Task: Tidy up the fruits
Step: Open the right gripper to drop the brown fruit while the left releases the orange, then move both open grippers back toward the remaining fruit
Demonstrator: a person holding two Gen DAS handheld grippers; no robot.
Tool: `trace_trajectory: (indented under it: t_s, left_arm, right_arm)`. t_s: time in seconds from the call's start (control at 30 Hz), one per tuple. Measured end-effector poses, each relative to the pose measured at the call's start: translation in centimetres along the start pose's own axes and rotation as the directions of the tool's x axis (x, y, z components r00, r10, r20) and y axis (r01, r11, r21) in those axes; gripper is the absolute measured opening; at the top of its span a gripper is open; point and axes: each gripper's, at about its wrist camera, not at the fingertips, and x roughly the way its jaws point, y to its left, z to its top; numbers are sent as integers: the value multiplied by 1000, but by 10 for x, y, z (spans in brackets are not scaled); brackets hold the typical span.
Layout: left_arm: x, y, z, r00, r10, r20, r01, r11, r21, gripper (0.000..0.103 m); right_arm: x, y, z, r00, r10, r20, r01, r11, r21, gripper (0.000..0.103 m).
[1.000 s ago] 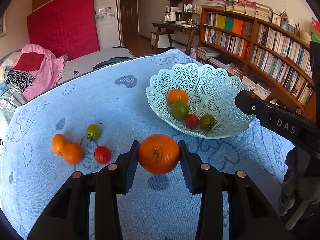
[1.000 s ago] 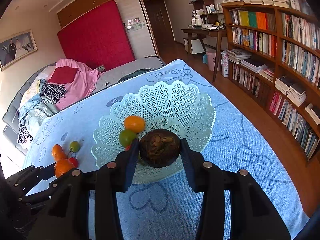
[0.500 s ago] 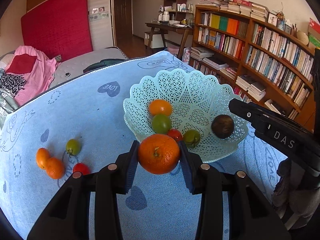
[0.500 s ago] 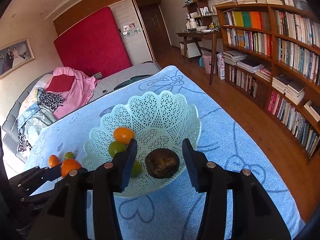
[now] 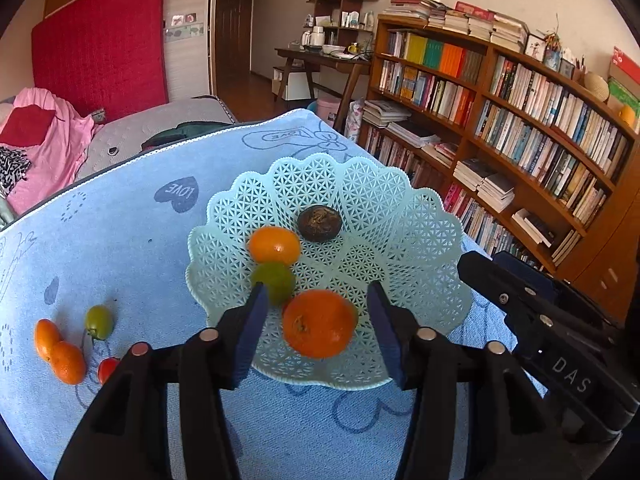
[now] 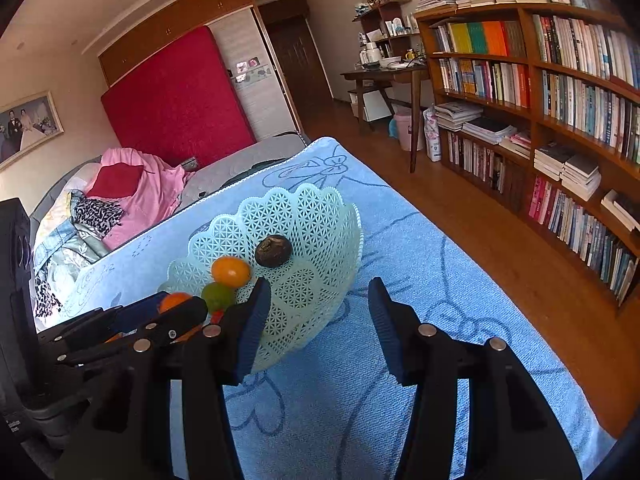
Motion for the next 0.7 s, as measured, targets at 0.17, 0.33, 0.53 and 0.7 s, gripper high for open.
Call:
trace_trajectory:
  t_s: [0.17,0.33,0.53,0.7]
  left_arm:
    - [-7,5,0,1000,-2,13,3,1000,-24,60]
    - [-14,19,-6,999,41,15,-41,998,-42,60]
    - [-24,34,-16,996,87,10,-86,994,-63,62]
    - [-32,44,-24,995,102,-1,-101,991,-86,64]
  right_arm:
    - [-2,-1,-4,1000,2,-4,-2,1000,9,53]
    - [-6,5,-6,1000,8,-4,-8,1000,5,53]
    - [-10,13,-11,1000,13,-8,-13,1000,-2,53]
    - [-13,21,-14,1000,18,-14,-19,1000,-8,53]
